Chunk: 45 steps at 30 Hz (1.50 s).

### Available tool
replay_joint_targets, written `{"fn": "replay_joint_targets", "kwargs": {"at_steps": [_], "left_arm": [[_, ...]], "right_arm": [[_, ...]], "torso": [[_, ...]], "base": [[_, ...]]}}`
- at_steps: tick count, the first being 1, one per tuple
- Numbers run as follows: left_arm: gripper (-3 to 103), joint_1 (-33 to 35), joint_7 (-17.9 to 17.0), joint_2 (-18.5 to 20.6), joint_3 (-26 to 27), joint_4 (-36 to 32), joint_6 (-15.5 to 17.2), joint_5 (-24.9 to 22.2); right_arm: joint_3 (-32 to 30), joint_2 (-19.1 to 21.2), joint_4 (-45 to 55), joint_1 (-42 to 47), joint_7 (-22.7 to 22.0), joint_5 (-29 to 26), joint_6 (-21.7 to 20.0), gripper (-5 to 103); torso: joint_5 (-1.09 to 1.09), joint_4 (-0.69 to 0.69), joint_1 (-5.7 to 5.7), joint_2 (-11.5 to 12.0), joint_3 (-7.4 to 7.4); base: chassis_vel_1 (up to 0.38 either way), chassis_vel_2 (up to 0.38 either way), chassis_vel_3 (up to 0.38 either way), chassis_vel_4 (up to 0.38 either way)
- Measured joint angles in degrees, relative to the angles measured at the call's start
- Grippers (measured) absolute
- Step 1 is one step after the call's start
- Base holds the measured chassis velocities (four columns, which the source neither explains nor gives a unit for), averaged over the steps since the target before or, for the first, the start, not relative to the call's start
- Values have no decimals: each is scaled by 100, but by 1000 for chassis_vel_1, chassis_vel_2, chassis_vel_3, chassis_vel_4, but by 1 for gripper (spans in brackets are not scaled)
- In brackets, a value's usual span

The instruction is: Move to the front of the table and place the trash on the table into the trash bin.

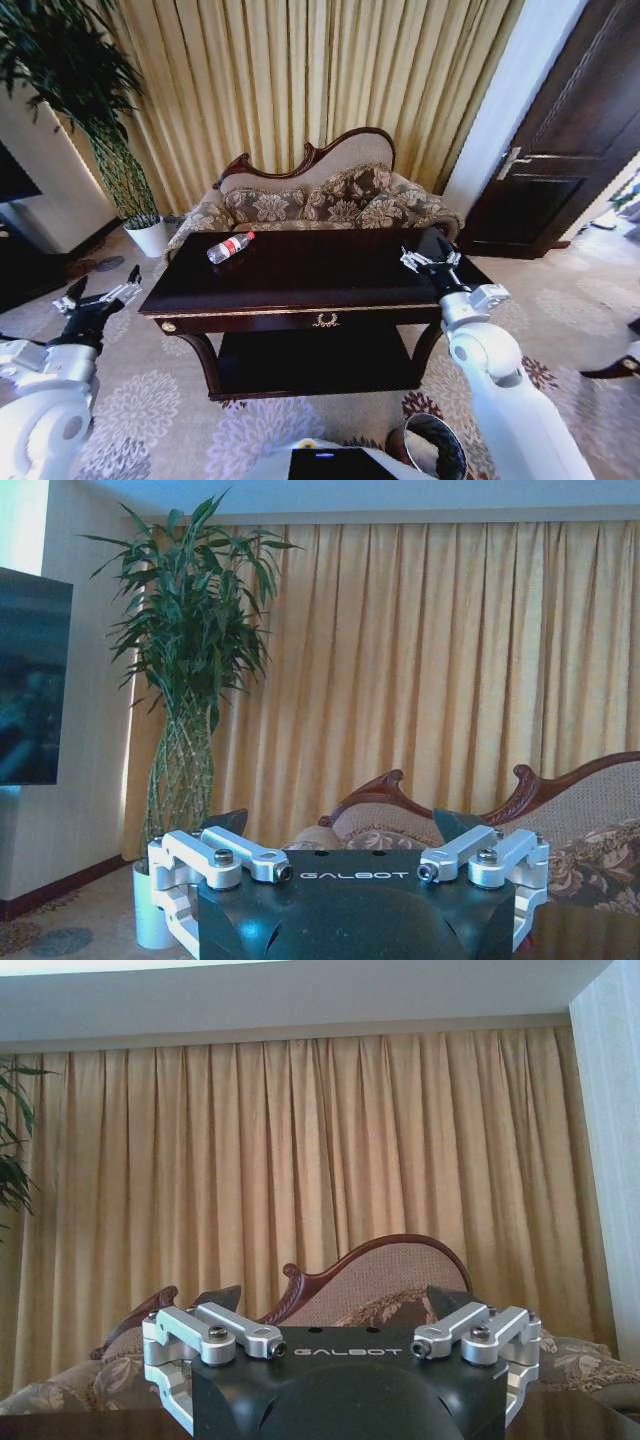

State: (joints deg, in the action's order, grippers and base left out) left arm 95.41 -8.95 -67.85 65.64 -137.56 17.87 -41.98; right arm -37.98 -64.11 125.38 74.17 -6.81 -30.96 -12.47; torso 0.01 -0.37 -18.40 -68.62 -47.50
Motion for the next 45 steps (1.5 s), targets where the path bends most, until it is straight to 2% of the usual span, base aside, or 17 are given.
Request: {"fn": "replay_joint_targets", "kwargs": {"at_steps": [45], "left_arm": [[100,-8,95,-62,-25,-23,-61,72]], "right_arm": [[47,-61,-67,51,0,285,34,100]], "torso": [[-1,-1,3,-2,1]], "base": [[-19,21,17,-17]]}}
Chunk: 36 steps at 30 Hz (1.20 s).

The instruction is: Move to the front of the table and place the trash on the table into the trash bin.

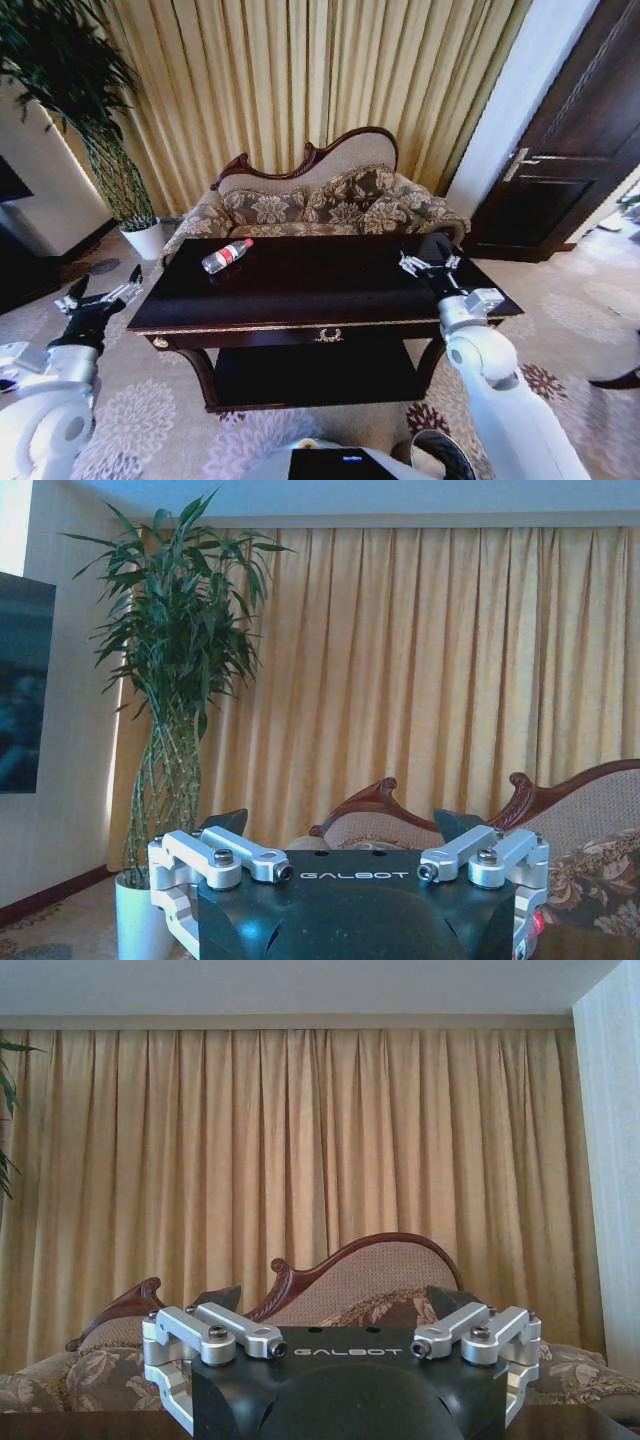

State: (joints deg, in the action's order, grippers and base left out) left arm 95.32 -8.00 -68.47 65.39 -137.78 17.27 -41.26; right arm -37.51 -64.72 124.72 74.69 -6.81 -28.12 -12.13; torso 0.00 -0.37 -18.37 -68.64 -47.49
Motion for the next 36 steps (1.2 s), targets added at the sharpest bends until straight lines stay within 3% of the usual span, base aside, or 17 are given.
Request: {"fn": "replay_joint_targets", "kwargs": {"at_steps": [12,17,19,22,24,25,28,30,33,34,36], "left_arm": [[100,10,2,8,-16,-3,-2,4],[100,19,1,256,1,67,22,-226],[100,-35,0,656,33,209,172,-633],[100,-79,-2,876,44,295,241,-766],[100,-237,-5,1549,85,612,372,-1149],[100,-237,-5,1549,85,612,372,-1149],[100,-691,50,2651,171,1588,608,-1678],[100,-759,105,2814,172,1761,653,-1749],[100,-1206,342,3714,15,2685,914,-2227],[100,-1206,342,3714,15,2685,914,-2227],[100,-1475,561,4096,-207,3167,964,-2334]], "right_arm": [[38,-53,14,25,0,134,-9,100],[3,-92,56,65,0,137,-10,100],[-68,-148,129,136,0,153,-10,100],[-100,-162,153,164,0,159,-10,100],[-207,-199,205,220,1,159,3,100],[-207,-199,205,220,1,159,3,100],[-487,-342,228,367,1,150,110,100],[-527,-364,227,397,1,148,125,100],[-692,-501,157,490,0,155,194,100],[-692,-501,157,490,0,155,194,100],[-711,-544,109,481,0,174,203,100]], "torso": [[0,0,0,0,0],[0,1,-1,1,-1],[1,1,-1,1,-1],[1,1,0,0,0],[2,0,1,0,1],[2,0,1,0,1],[1,-2,0,0,0],[2,-2,0,0,0],[1,0,0,0,0],[1,0,0,0,0],[1,-1,0,0,0]], "base": [[-25,24,27,-22],[-22,20,21,-14],[0,0,0,0],[0,0,0,0],[0,0,0,0],[0,0,0,0],[0,0,0,0],[0,0,0,0],[0,0,0,0],[0,0,0,0],[0,0,0,0]]}}
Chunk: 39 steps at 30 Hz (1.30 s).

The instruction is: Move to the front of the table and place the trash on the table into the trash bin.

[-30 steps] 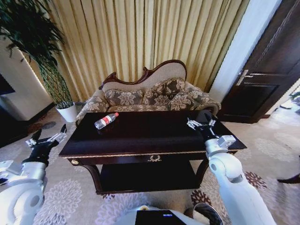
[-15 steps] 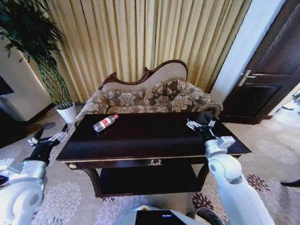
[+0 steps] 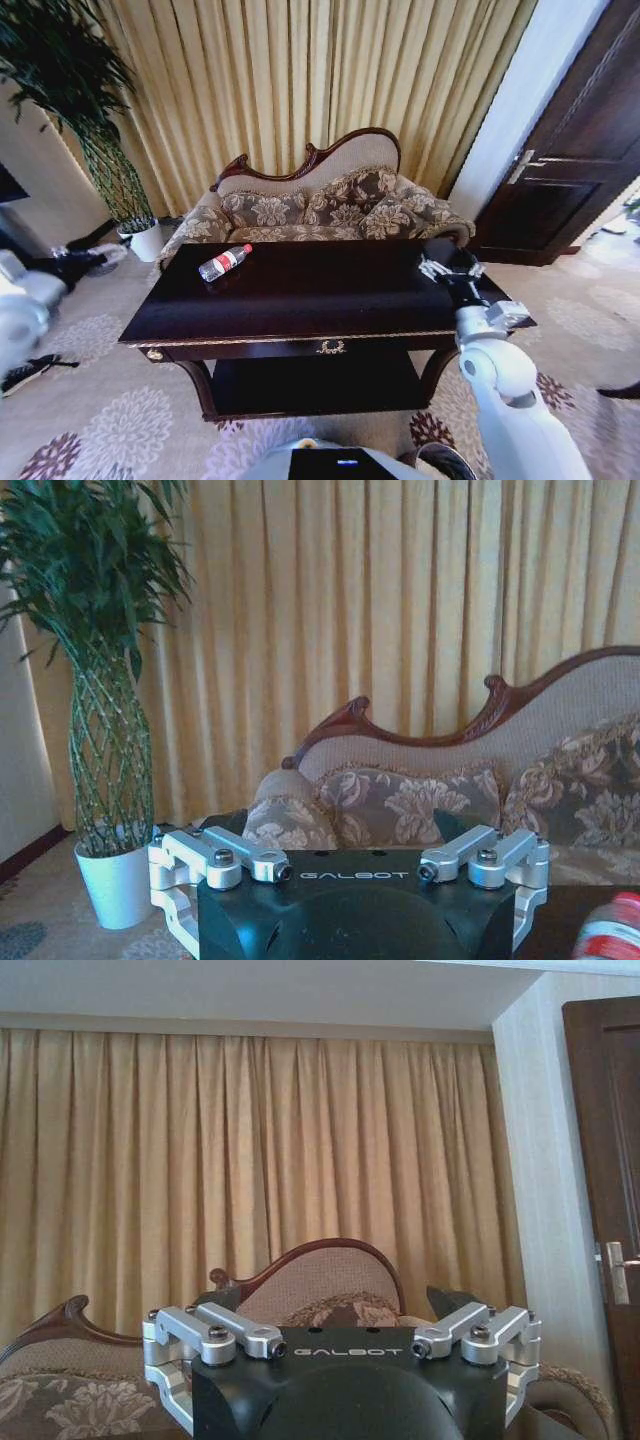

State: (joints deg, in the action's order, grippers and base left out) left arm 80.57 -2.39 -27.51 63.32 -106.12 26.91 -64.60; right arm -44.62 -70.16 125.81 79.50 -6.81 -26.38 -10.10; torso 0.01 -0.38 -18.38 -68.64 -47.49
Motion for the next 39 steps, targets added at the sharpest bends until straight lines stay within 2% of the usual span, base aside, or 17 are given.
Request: {"fn": "replay_joint_targets", "kwargs": {"at_steps": [3,5,6,7,8,9,11,13,15,20,22,23,24,25,28,34,39], "left_arm": [[100,-219,194,181,-157,336,1,-52],[100,-809,598,383,-691,1083,-445,-247],[100,-809,598,383,-691,1083,-445,-247],[100,-1008,763,407,-839,1264,-696,-308],[100,-1082,898,413,-891,1316,-909,-398],[100,-1082,898,413,-891,1316,-909,-398],[100,-1038,1098,371,-876,1297,-1290,-460],[100,-1012,1136,351,-861,1285,-1366,-461],[100,-896,1178,265,-775,1246,-1615,-327],[100,-647,954,85,-608,1055,-1803,79],[100,-595,533,-176,-606,699,-1830,281],[100,-595,533,-176,-606,699,-1830,281],[100,-570,158,-410,-651,285,-1703,345],[100,-558,-50,-558,-733,14,-1608,441],[100,-595,-135,-665,-958,-258,-1554,718],[100,-995,-171,-371,-1541,-393,-1418,758],[100,-1838,-215,66,-2310,-290,-1407,521]], "right_arm": [[-1,-14,-26,-19,0,10,0,100],[26,-25,-93,-64,0,37,-4,100],[26,-25,-93,-64,0,37,-4,100],[40,-28,-125,-77,0,44,-7,100],[52,-31,-156,-89,0,48,-11,100],[52,-31,-156,-89,0,48,-11,100],[61,-31,-193,-112,0,49,-14,100],[63,-31,-201,-118,0,49,-15,100],[64,-24,-209,-140,0,35,-17,100],[79,-30,-267,-192,0,4,-11,100],[134,-73,-305,-226,0,1,-1,100],[134,-73,-305,-226,0,1,-1,100],[188,-109,-330,-252,0,1,6,100],[221,-125,-337,-264,0,1,10,100],[247,-128,-337,-272,0,1,13,100],[159,-80,-337,-245,0,-25,19,100],[73,-59,-352,-222,0,-59,40,100]], "torso": [[0,0,0,0,0],[2,2,0,0,-1],[2,2,0,0,-1],[3,0,0,0,0],[0,0,-1,0,0],[0,0,-1,0,0],[0,2,0,0,0],[0,1,0,0,0],[-2,0,0,0,0],[-1,3,0,0,0],[1,2,0,0,0],[1,2,0,0,0],[-1,1,0,0,0],[-2,0,0,0,0],[-2,1,1,0,0],[0,0,1,0,0],[-2,-1,1,0,0]], "base": [[0,0,0,0],[0,0,0,0],[0,0,0,0],[0,0,0,0],[0,0,0,0],[0,0,0,0],[0,0,0,0],[0,0,0,0],[0,0,0,0],[0,0,0,0],[0,0,0,0],[0,0,0,0],[0,0,0,0],[0,0,0,0],[0,0,0,0],[0,0,0,0],[0,0,0,0]]}}
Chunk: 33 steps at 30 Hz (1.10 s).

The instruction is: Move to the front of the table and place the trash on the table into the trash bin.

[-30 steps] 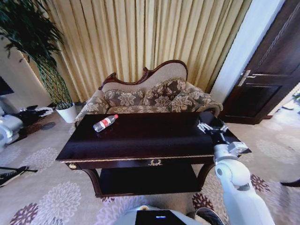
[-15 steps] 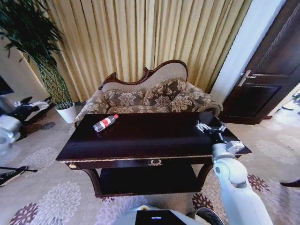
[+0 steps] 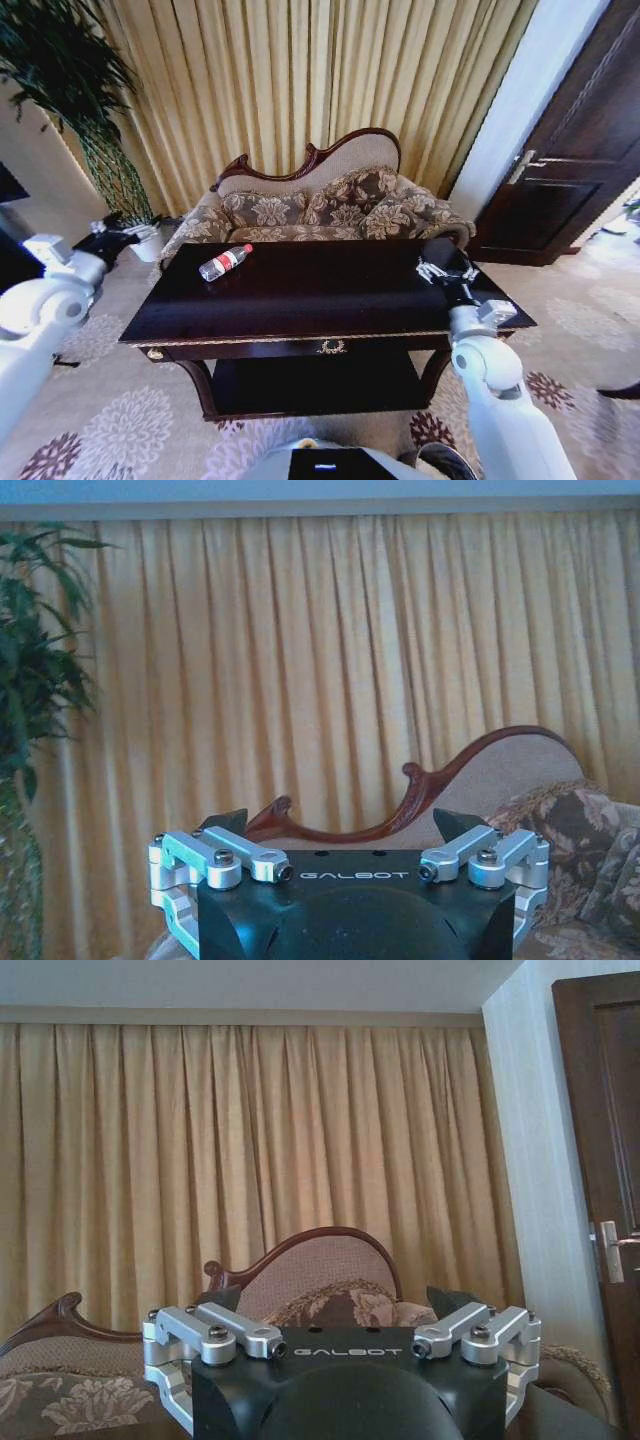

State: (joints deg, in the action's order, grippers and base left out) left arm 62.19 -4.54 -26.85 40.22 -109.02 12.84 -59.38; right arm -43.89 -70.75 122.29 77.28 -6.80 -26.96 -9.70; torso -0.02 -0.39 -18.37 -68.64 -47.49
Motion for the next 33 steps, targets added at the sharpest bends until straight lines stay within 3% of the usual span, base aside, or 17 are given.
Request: {"fn": "replay_joint_targets", "kwargs": {"at_steps": [7,11,14,15,17,23,25,26,28,29,31,32,33], "left_arm": [[100,-885,199,133,-928,605,-304,211],[100,-1141,411,-211,-1315,1162,-457,720],[100,-1192,423,-382,-1366,1312,-303,972],[100,-1241,379,-478,-1425,1384,9,1123],[100,-1458,342,-509,-1640,1542,338,1131],[100,-2093,233,-549,-2255,1836,711,1010],[100,-2399,-59,-615,-2376,1695,1132,275],[100,-2399,-59,-615,-2376,1695,1132,275],[100,-2604,-201,-670,-2379,1552,1346,-450],[100,-2604,-201,-670,-2379,1552,1346,-450],[100,-2742,-232,-755,-2337,1447,1431,-1422],[100,-2742,-232,-755,-2337,1447,1431,-1422],[100,-2761,-330,-787,-2310,1397,1579,-1736]], "right_arm": [[8,-7,12,-66,0,-31,-6,100],[13,54,41,-94,0,-34,-70,100],[-3,96,65,-94,0,-47,-119,100],[-27,144,81,-93,0,-56,-139,100],[-64,189,83,-88,0,-64,-155,100],[-100,172,77,-51,0,-45,-162,100],[-105,126,67,-9,0,-8,-164,100],[-105,126,67,-9,0,-8,-164,100],[-113,114,47,3,0,12,-164,100],[-113,114,47,3,0,12,-164,100],[-124,113,15,12,0,23,-164,100],[-124,113,15,12,0,23,-164,100],[-126,113,4,14,0,26,-164,100]], "torso": [[2,3,0,0,0],[3,2,0,0,0],[3,2,0,0,0],[4,2,0,0,0],[1,3,0,0,0],[2,0,0,0,0],[2,1,-1,0,0],[2,1,-1,0,0],[-1,0,0,0,0],[-1,0,0,0,0],[0,2,0,0,0],[0,2,0,0,0],[0,1,0,0,0]], "base": [[0,0,0,0],[0,0,0,0],[0,0,0,0],[0,0,0,0],[0,0,0,0],[0,0,0,0],[0,0,0,0],[0,0,0,0],[0,0,0,0],[0,0,0,0],[0,0,0,0],[0,0,0,0],[0,0,0,0]]}}
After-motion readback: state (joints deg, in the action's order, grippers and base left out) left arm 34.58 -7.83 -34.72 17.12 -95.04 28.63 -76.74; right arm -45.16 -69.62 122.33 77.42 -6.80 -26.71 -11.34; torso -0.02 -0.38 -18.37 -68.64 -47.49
